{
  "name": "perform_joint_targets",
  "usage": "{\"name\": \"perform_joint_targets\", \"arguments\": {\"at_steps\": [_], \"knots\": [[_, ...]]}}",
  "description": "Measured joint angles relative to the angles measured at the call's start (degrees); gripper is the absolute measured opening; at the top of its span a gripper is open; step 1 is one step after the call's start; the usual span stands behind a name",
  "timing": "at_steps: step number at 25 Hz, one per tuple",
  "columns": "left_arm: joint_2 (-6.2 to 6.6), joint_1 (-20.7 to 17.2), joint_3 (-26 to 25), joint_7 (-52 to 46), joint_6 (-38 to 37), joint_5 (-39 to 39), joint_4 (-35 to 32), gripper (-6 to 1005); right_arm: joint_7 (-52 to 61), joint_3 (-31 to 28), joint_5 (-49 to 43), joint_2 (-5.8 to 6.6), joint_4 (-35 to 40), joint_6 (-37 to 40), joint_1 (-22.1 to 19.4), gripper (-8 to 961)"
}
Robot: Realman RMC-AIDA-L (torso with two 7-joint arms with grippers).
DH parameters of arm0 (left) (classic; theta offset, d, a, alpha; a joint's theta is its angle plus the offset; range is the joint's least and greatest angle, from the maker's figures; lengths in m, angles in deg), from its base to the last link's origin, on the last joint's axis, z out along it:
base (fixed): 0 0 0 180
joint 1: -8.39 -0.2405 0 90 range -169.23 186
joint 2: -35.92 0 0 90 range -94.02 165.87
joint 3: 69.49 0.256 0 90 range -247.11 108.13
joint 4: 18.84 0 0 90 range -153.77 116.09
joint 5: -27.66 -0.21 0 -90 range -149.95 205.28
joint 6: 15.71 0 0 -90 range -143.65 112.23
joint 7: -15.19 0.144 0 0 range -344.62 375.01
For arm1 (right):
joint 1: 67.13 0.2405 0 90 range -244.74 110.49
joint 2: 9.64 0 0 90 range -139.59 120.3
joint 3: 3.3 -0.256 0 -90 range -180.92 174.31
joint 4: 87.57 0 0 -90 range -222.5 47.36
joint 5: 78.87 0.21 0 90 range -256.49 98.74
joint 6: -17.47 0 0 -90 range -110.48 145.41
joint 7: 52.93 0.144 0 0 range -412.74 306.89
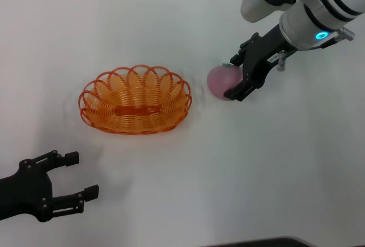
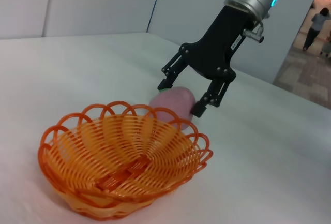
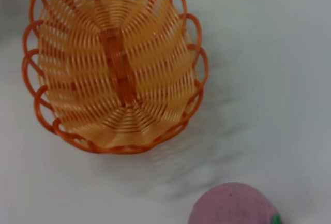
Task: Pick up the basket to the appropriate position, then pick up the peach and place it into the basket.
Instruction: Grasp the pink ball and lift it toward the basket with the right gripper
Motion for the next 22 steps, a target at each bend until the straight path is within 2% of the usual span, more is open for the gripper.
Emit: {"name": "perform_joint_targets", "arguments": {"at_steps": [2, 13, 22], "knots": [[0.0, 0.0, 0.01, 0.0, -0.05, 0.0, 0.01, 892, 0.59, 0.03, 0.14, 0.01, -0.02, -0.42, -0.05, 931], [0.0, -0.14, -0.07, -0.04, -0.09, 0.0, 0.02, 890, 0.8, 0.06, 0.75, 0.05, 0.2, -0.74, -0.5, 530], [0.0, -0.09, -0.08, -0.08, -0.26, 0.0, 0.0, 889, 0.0, -0.54, 2.7, 0.31, 0.91, -0.23, -1.35, 355]]}}
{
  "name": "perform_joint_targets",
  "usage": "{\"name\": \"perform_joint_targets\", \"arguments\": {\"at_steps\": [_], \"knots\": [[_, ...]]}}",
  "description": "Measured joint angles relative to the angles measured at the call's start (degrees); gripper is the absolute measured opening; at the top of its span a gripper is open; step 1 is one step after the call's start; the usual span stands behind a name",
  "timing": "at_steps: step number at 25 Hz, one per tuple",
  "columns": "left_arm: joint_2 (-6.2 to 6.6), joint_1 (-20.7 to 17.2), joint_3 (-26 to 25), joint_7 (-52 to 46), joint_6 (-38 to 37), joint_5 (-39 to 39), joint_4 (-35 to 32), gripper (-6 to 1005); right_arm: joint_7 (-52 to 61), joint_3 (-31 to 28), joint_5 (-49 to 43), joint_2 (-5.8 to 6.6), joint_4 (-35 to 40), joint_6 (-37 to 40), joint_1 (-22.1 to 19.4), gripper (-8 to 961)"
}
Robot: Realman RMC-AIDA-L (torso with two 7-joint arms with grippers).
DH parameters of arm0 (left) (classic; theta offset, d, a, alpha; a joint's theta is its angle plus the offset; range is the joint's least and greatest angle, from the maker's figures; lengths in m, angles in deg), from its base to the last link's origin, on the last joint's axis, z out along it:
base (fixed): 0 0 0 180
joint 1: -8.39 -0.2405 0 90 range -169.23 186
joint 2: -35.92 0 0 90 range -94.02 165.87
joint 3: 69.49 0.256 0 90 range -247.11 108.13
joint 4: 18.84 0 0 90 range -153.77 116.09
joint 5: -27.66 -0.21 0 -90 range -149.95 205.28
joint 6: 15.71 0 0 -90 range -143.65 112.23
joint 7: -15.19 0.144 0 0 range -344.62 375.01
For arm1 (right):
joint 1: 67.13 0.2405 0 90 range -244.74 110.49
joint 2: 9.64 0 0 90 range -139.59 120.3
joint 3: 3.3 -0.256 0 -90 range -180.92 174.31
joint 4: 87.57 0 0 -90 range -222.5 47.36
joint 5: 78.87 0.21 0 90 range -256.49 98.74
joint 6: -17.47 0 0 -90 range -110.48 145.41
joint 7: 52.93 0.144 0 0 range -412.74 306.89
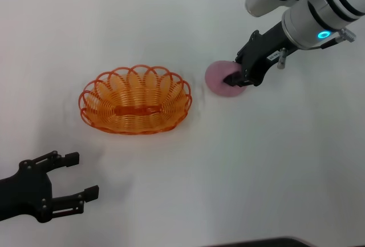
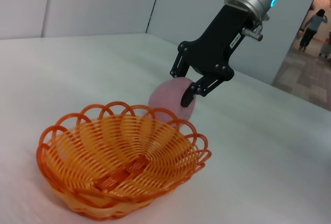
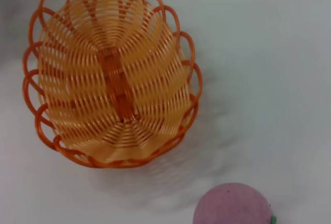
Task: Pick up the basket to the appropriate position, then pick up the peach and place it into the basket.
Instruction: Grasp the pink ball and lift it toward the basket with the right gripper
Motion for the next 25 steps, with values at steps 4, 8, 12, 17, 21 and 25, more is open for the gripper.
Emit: {"name": "perform_joint_targets", "arguments": {"at_steps": [4, 8, 12, 17, 21, 25], "knots": [[0.07, 0.01, 0.0, -0.01, 0.0, 0.0, 0.0, 888, -0.02, -0.14, 1.37, 0.04, 2.13, 1.51, -0.81, 292], [0.09, 0.06, 0.0, -0.01, 0.0, 0.0, 0.01, 888, -0.7, -1.46, 5.29, 0.27, 6.36, 4.57, -2.67, 242], [0.09, 0.08, 0.0, -0.04, 0.0, 0.0, 0.01, 889, -0.93, -2.66, 6.32, 0.36, 8.05, 5.97, -3.33, 196], [0.09, 0.09, 0.0, -0.1, 0.0, 0.0, 0.01, 889, -1.69, -4.13, 7.64, 0.36, 8.62, 6.93, -3.31, 150], [0.09, 0.14, 0.0, -0.64, 0.0, 0.0, 0.01, 888, -3.41, -5.83, 11.54, 0.43, 8.71, 10.35, -3.21, 121], [0.09, 0.23, 0.0, -0.87, -0.07, 0.0, 0.01, 888, -4.48, -5.43, 14.75, 0.3, 8.22, 11.62, -3.24, 118]]}}
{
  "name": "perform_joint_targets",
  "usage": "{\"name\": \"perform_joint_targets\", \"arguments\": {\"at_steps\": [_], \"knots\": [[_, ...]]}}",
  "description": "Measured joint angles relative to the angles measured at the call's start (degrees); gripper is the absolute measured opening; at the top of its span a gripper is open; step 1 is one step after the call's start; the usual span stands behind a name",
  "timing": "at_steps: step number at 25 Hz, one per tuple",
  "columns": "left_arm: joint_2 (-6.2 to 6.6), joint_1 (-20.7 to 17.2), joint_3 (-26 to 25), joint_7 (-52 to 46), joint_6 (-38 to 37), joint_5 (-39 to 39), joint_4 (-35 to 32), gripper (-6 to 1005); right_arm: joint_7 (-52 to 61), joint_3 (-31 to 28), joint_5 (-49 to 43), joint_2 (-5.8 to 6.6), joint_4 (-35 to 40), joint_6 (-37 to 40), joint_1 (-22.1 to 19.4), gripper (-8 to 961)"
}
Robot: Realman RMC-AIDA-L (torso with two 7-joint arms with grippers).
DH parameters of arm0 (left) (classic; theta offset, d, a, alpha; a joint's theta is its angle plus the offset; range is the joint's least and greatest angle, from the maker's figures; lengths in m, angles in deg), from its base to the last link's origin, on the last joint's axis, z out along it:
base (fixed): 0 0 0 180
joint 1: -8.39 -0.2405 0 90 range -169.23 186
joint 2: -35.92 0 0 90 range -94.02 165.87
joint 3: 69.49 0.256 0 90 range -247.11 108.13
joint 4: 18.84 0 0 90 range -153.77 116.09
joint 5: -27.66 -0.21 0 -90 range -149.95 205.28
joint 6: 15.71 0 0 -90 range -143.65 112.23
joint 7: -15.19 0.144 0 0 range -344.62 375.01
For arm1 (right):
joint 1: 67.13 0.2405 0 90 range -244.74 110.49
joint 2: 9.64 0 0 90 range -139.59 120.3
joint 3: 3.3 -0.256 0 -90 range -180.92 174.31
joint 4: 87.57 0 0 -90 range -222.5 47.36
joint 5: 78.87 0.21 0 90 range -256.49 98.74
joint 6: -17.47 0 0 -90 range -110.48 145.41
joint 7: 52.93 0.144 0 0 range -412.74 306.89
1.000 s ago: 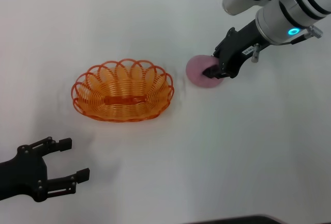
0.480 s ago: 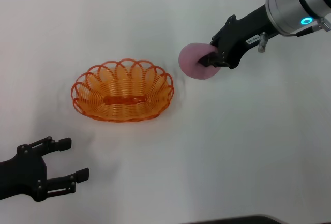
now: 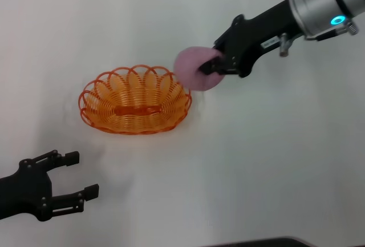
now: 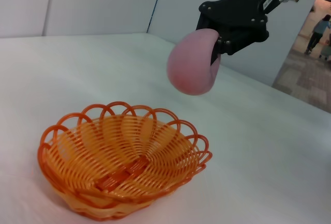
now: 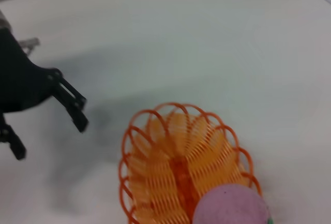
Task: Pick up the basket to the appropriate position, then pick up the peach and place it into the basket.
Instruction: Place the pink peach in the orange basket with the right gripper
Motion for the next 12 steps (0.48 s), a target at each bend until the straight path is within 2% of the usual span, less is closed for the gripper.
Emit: {"name": "perform_joint_targets", "arguments": {"at_steps": [4, 12], "knots": [[0.0, 0.18, 0.01, -0.02, -0.04, 0.0, 0.0, 888, -1.71, 1.92, 3.53, -0.34, -3.4, -1.79, 0.53, 115], [0.0, 0.32, 0.01, -0.01, -0.09, 0.36, 0.0, 887, -6.78, 6.33, 9.26, -0.46, -16.46, -13.39, 4.2, 114]]}}
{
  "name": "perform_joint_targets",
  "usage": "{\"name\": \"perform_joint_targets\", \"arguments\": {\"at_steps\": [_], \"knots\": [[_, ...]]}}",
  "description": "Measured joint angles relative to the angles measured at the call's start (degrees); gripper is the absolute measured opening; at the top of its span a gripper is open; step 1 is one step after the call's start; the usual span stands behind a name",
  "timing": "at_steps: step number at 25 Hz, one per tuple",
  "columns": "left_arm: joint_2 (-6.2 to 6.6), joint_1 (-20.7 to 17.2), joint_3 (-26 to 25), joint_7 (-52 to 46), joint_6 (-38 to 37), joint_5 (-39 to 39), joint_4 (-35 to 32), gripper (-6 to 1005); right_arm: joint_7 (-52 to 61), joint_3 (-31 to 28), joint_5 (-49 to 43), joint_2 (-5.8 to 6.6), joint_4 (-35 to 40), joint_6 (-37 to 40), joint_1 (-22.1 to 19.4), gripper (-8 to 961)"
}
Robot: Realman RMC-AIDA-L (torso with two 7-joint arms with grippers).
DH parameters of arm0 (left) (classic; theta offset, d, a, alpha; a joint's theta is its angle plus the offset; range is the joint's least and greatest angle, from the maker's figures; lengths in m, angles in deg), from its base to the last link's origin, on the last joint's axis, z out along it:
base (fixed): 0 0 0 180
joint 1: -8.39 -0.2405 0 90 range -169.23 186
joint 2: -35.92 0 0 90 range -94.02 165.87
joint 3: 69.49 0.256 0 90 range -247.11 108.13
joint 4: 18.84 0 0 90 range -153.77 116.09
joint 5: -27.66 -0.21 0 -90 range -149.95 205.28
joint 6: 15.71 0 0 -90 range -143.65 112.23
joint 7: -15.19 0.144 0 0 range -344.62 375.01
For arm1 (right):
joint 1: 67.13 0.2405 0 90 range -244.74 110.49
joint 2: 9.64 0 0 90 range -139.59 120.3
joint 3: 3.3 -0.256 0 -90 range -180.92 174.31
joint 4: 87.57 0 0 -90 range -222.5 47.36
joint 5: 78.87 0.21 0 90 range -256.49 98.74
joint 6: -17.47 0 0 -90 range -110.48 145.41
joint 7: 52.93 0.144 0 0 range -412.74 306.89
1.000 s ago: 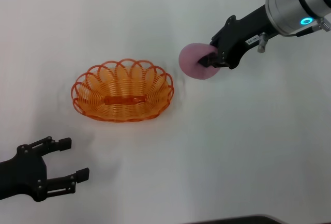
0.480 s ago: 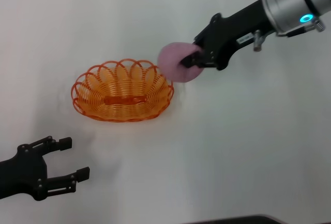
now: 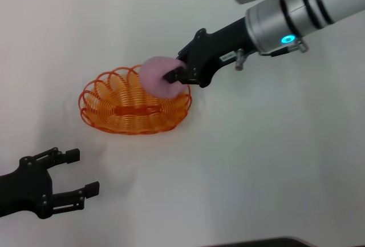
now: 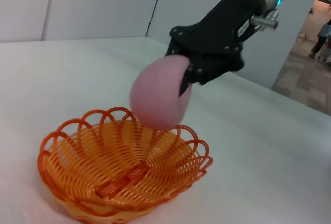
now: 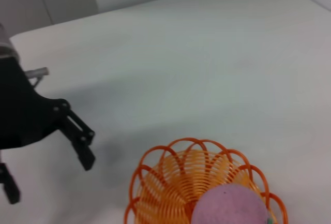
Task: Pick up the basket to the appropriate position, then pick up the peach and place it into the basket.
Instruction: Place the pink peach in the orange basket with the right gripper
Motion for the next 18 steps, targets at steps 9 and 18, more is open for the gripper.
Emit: {"name": "perform_joint_targets", "arguments": {"at_steps": [9, 18], "knots": [[0.0, -0.04, -0.04, 0.03, -0.03, 0.18, 0.0, 889, -1.97, 2.91, 1.26, -0.18, -6.41, -4.93, 2.86, 116], [0.0, -0.2, -0.1, 0.07, -0.04, 0.08, -0.09, 888, -5.81, 6.14, 3.53, -0.13, -7.48, -5.42, 2.17, 190]]}}
